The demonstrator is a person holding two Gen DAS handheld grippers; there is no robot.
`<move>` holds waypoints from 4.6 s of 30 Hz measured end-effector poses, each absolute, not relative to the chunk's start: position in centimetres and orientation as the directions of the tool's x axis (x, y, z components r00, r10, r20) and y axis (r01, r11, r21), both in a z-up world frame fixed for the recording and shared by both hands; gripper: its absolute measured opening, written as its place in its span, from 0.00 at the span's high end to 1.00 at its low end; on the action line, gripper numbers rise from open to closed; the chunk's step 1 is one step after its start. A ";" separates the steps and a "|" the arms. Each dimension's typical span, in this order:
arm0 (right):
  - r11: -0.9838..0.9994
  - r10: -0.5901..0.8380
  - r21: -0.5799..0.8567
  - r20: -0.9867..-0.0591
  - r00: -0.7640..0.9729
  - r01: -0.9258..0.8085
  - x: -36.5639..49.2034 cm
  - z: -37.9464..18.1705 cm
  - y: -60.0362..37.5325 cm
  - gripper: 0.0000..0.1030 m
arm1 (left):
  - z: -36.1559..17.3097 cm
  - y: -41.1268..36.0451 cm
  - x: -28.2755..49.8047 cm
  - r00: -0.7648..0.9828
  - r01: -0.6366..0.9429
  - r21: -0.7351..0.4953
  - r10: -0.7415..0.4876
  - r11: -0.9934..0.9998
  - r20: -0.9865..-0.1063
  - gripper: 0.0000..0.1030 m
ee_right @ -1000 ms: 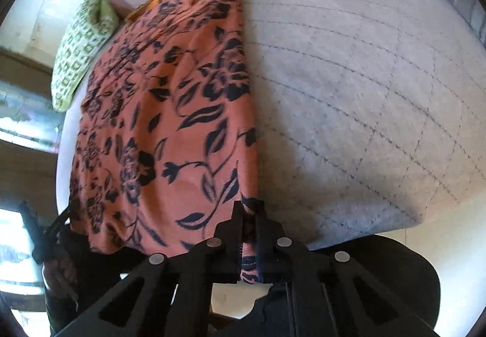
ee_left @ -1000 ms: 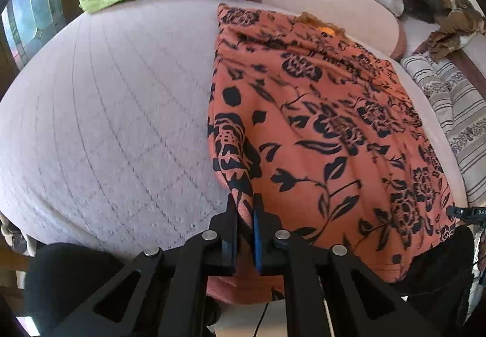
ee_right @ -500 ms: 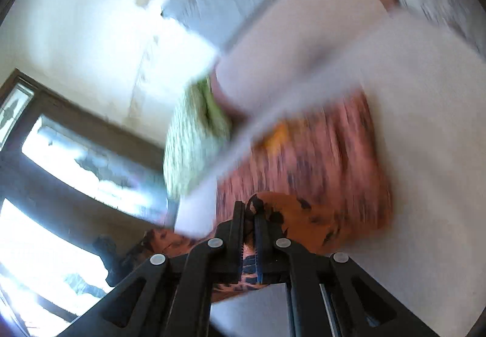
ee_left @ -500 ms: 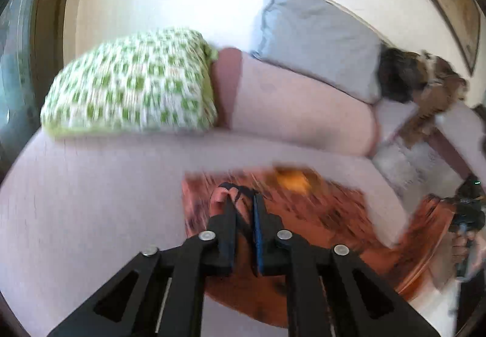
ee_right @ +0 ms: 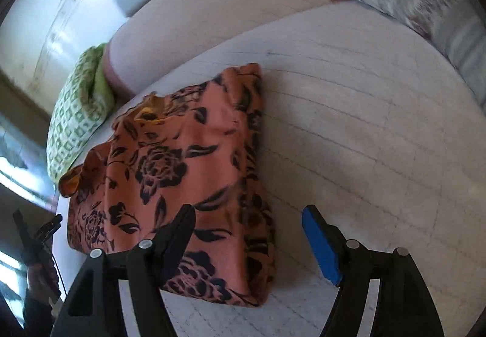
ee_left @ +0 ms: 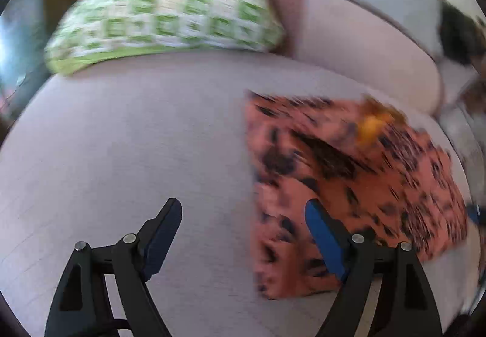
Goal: Fold small clothes
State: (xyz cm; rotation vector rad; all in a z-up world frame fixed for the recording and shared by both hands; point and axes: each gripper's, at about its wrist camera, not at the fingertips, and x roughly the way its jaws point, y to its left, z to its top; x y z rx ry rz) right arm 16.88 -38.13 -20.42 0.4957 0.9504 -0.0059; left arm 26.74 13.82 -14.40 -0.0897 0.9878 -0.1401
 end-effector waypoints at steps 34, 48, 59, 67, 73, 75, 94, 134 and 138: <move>0.882 0.253 0.436 -0.756 0.603 0.177 6.6 -16.9 -34.4 0.26 | -10.7 9.7 17.3 0.575 0.267 0.012 -0.149 0.964 -0.804 0.50; 0.944 0.138 0.285 -0.798 0.587 0.165 11.3 -17.8 -34.4 0.27 | -13.5 11.6 18.9 0.564 0.165 -0.051 -0.137 0.985 -0.814 0.95; 0.978 0.049 0.151 -0.838 0.543 0.144 12.6 -17.6 -33.1 0.85 | -10.8 12.1 17.8 0.648 0.168 -0.063 -0.159 0.984 -0.745 0.95; 0.983 0.008 0.107 -0.833 0.552 0.147 13.0 -16.1 -33.5 0.86 | -11.3 11.8 17.4 0.636 0.191 -0.017 -0.136 0.982 -0.759 0.95; 0.975 0.023 0.144 -0.825 0.565 0.171 12.7 -17.2 -34.2 0.91 | -9.9 12.4 17.1 0.687 0.169 -0.035 -0.143 0.985 -0.713 0.95; 0.982 -0.003 0.110 -0.796 0.606 0.150 12.7 -15.0 -34.0 0.92 | -8.2 12.4 16.5 0.729 0.169 -0.023 -0.140 0.985 -0.670 0.95; 0.976 0.107 0.207 -0.714 0.692 0.062 6.1 -12.2 -31.6 0.69 | -7.7 14.5 10.5 0.721 0.063 -0.047 -0.078 0.997 -0.689 0.60; 0.625 0.493 0.761 -0.559 0.667 0.175 15.5 -20.3 -40.2 0.14 | -17.1 7.1 14.4 0.566 0.173 0.134 0.012 0.976 -0.824 0.33; 0.710 0.546 0.703 -0.587 0.598 0.042 17.2 -20.2 -37.2 0.14 | -16.7 7.4 14.1 0.554 0.146 0.121 0.021 0.982 -0.832 0.32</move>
